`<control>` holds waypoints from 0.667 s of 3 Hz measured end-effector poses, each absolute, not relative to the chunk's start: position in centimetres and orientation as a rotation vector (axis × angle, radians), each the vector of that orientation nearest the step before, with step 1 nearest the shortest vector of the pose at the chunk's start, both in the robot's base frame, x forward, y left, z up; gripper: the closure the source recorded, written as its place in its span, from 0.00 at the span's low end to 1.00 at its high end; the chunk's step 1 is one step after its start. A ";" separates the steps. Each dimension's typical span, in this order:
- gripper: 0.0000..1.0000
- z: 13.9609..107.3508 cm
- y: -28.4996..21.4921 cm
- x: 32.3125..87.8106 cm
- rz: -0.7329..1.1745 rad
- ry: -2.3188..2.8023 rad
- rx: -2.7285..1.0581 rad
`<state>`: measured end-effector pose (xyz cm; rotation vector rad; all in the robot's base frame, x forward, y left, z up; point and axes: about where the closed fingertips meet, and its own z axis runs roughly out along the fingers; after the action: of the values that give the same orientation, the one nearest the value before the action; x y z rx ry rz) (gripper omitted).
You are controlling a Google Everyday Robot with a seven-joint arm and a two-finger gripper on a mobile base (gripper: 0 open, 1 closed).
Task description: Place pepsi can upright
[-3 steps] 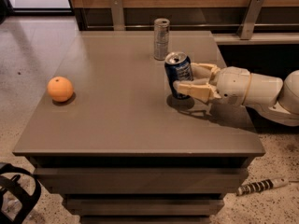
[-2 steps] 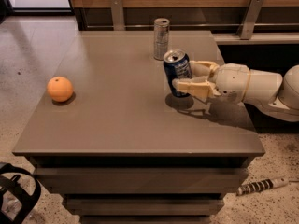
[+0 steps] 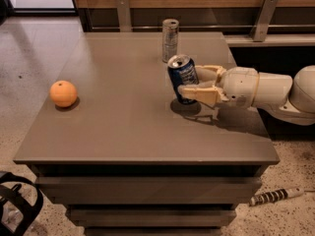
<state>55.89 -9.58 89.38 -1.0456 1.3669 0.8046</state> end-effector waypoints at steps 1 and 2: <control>1.00 89.3 -9.5 55.9 0.806 1.368 -1.047; 1.00 88.4 -8.8 55.9 0.828 1.372 -1.046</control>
Offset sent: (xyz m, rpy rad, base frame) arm 0.0006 0.0121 -0.0226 0.0151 0.0374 0.0170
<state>55.89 -8.76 88.41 -1.0459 1.3723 0.8281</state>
